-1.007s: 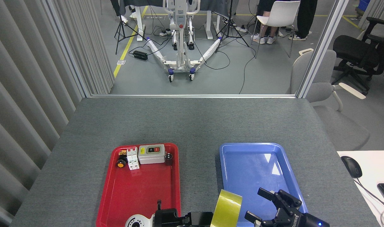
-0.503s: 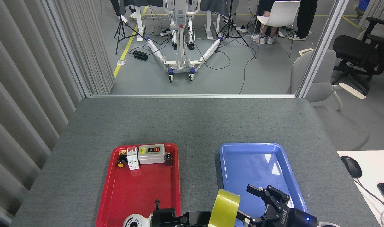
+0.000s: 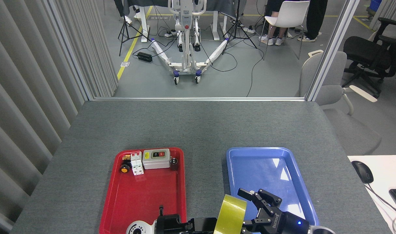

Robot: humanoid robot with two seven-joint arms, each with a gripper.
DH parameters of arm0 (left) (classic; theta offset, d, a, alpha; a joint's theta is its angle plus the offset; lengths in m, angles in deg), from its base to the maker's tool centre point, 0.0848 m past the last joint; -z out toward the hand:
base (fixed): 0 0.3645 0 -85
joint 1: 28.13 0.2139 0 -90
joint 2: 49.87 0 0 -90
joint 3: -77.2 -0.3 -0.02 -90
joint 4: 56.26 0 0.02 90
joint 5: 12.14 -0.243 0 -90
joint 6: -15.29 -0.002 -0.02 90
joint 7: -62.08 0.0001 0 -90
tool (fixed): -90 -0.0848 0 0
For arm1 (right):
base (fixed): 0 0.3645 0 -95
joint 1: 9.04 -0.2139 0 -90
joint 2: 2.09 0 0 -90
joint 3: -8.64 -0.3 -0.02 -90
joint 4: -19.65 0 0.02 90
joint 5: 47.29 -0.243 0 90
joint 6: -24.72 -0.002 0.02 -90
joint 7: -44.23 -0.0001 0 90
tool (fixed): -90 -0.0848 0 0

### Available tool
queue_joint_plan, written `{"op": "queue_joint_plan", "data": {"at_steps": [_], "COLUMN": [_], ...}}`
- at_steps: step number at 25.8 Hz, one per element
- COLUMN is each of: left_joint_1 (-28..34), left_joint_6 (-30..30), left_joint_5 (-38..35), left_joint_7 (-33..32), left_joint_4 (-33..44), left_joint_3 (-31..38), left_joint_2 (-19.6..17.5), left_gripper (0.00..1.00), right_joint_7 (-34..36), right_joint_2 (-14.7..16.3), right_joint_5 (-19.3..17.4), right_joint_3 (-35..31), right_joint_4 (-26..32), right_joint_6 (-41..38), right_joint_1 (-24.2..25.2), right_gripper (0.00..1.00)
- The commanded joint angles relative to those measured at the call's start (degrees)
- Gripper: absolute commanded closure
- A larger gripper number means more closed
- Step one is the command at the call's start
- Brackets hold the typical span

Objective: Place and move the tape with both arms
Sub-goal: 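Bring the right gripper to the tape roll and grasp it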

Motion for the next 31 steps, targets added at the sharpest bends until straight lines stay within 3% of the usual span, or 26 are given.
{"op": "queue_joint_plan", "data": {"at_steps": [1,13,25,31], "left_joint_1": [0.00,0.00,0.00,0.00], "left_joint_6": [-0.04,0.40,0.58,0.67], "left_joint_5": [0.00,-0.09,-0.27,-0.71], "left_joint_7": [-0.06,0.03,0.21,0.91], "left_joint_4": [-0.10,-0.54,-0.54,-0.72], "left_joint_3": [0.01,0.45,1.24,1.77], "left_joint_2": [-0.04,-0.04,-0.04,0.05], "left_gripper": [1.00,1.00,1.00,1.00], "right_joint_7": [0.35,0.35,0.35,0.26], "right_joint_2": [-0.60,-1.48,-2.97,-3.32], "right_joint_5": [0.04,-0.22,-0.04,0.13], "right_joint_3": [0.11,0.20,0.38,0.55], "right_joint_4": [-0.04,-0.04,-0.04,-0.04], "right_joint_6": [-0.03,-0.03,-0.03,-0.03], "right_joint_1": [-0.55,-0.72,-0.55,-0.55], "right_gripper": [0.18,0.33,0.64,0.75]}}
